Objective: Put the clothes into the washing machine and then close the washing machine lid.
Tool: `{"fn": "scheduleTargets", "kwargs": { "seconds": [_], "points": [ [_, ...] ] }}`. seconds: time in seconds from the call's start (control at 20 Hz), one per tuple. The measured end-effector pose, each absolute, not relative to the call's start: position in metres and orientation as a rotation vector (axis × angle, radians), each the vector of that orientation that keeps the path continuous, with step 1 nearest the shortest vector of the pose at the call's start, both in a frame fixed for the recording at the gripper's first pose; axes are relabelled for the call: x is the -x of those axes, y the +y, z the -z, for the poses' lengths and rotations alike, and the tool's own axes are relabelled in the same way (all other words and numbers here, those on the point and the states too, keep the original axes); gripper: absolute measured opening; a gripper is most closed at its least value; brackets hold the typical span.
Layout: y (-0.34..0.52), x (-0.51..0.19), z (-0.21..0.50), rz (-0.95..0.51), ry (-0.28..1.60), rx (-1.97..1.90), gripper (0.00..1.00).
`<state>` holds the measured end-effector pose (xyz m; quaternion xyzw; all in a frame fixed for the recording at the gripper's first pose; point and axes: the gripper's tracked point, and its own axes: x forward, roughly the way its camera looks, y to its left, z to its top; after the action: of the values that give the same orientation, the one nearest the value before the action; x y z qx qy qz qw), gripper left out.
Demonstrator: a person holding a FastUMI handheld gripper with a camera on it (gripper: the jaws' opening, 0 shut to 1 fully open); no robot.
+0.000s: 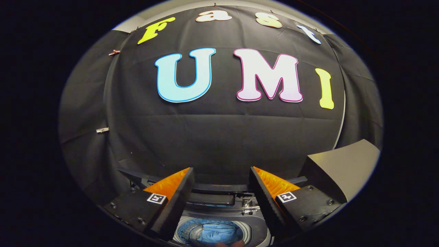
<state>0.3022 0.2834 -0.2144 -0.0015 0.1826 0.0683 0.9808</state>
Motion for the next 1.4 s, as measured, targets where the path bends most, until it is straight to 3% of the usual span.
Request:
{"fn": "scheduleTargets", "kwargs": {
  "seconds": [1.0, 1.4],
  "points": [
    [0.284, -0.203, 0.253, -0.204, 0.474, -0.031, 0.99],
    [0.269, -0.146, 0.202, -0.221, 0.320, -0.041, 0.99]
  ]
}}
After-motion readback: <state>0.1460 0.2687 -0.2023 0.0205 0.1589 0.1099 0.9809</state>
